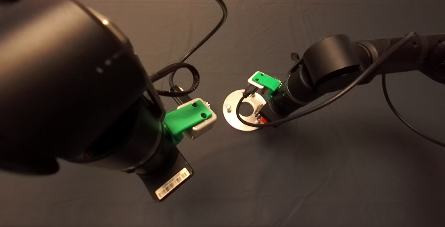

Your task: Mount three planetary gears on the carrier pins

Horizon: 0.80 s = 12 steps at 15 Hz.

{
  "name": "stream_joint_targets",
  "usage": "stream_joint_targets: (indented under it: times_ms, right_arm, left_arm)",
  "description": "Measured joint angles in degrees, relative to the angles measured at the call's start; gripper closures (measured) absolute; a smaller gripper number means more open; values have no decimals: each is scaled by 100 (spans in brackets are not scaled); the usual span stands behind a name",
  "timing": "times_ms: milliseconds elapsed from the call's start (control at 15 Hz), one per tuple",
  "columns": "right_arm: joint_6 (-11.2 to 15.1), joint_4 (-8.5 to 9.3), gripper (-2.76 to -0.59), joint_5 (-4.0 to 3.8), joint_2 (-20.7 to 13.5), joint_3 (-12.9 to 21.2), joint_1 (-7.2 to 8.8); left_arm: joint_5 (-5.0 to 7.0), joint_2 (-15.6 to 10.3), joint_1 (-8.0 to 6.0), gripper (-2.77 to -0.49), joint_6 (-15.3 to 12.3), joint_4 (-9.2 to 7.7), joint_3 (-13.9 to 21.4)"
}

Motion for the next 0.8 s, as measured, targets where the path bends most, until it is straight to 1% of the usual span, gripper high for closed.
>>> stream_joint_targets:
  times_ms: [267, 333, 467, 600, 667, 800]
  right_arm:
    - [0, 1, -86, -11, -2, 0, -2]
    - [0, -1, -86, -27, -2, 0, -24]
    - [0, 1, -86, -39, -2, 0, -123]
    - [-1, 1, -86, -52, -2, 0, -173]
    - [-1, -2, -86, -68, -2, 0, -213]
    - [-4, -2, -86, -124, -3, 0, -299]
  left_arm:
    - [0, 0, -1, -162, 0, 0, 0]
    - [0, 0, -1, -162, 0, 0, 0]
    - [0, 0, -1, -162, 2, 0, 0]
    - [0, 0, -1, -162, 0, 0, 0]
    - [0, 0, -1, -162, 0, 0, 0]
    - [0, 0, -1, -162, 0, 0, 0]
